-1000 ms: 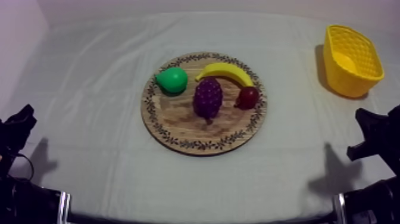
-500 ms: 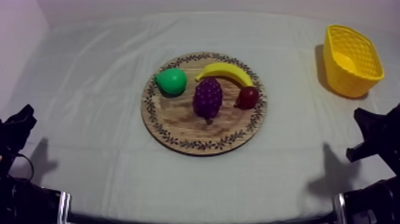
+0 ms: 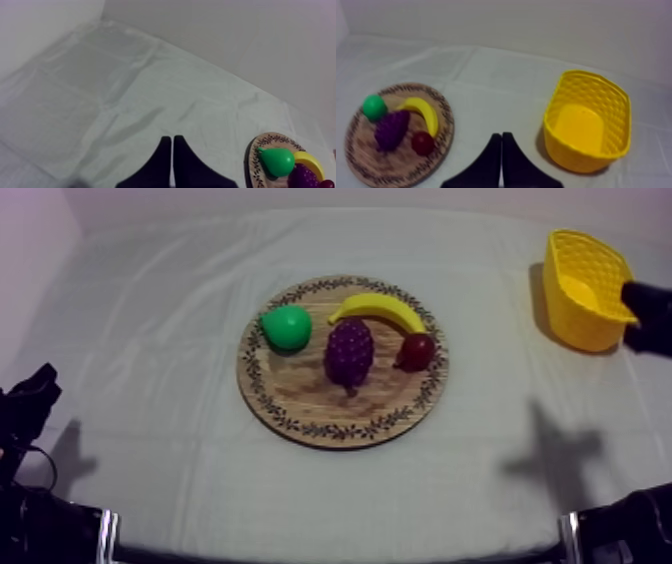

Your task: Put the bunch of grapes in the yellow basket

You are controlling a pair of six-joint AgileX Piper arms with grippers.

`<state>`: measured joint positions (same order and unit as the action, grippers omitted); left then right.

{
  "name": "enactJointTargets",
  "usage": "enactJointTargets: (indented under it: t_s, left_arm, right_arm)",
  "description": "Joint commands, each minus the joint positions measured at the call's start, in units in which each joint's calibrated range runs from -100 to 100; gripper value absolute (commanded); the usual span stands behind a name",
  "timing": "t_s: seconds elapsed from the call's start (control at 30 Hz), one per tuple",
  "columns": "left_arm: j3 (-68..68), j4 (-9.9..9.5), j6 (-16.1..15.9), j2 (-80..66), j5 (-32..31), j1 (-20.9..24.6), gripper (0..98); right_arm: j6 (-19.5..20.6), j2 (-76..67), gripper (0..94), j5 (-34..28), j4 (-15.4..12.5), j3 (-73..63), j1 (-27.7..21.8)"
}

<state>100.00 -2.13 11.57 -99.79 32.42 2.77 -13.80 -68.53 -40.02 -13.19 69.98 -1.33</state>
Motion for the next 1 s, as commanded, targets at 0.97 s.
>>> enactJointTargets:
  t_s: [0.97]
  left_arm:
    - [0.0, 0.0, 0.0, 0.0, 0.0, 0.0, 0.1]
  right_arm:
    - [17.2, 54.3, 0.6, -27.6, 4.7, -55.7, 17.5]
